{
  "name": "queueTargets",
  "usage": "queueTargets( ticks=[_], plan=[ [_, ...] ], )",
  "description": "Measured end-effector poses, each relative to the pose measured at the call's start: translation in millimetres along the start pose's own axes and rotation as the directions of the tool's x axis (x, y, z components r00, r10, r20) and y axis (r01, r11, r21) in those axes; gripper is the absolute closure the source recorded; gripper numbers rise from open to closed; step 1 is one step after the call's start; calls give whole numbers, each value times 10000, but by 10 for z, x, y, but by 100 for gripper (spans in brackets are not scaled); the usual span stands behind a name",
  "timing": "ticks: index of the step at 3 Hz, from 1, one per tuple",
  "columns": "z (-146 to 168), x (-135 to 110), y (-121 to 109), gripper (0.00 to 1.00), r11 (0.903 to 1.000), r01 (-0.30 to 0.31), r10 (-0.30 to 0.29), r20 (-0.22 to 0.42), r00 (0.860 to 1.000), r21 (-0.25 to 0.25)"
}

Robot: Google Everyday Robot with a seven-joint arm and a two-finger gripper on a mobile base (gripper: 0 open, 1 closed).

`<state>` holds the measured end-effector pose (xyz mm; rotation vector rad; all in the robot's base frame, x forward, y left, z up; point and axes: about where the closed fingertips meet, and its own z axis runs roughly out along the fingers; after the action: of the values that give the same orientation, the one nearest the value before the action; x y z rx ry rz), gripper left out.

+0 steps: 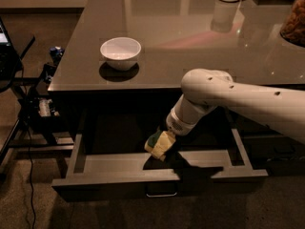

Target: Place sponge into top drawer

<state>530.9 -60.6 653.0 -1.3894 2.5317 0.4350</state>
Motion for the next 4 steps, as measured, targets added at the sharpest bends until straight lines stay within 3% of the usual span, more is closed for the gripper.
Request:
queueTargets(
  ticks=[1,3,4],
  plan=[
    [183,-18,-28,100,9973,-321,349,-407,9986,660],
    [365,-41,15,100,9980,-550,553,-84,9984,295],
    [366,-41,15,81,9981,-550,553,-84,9984,294]
  ],
)
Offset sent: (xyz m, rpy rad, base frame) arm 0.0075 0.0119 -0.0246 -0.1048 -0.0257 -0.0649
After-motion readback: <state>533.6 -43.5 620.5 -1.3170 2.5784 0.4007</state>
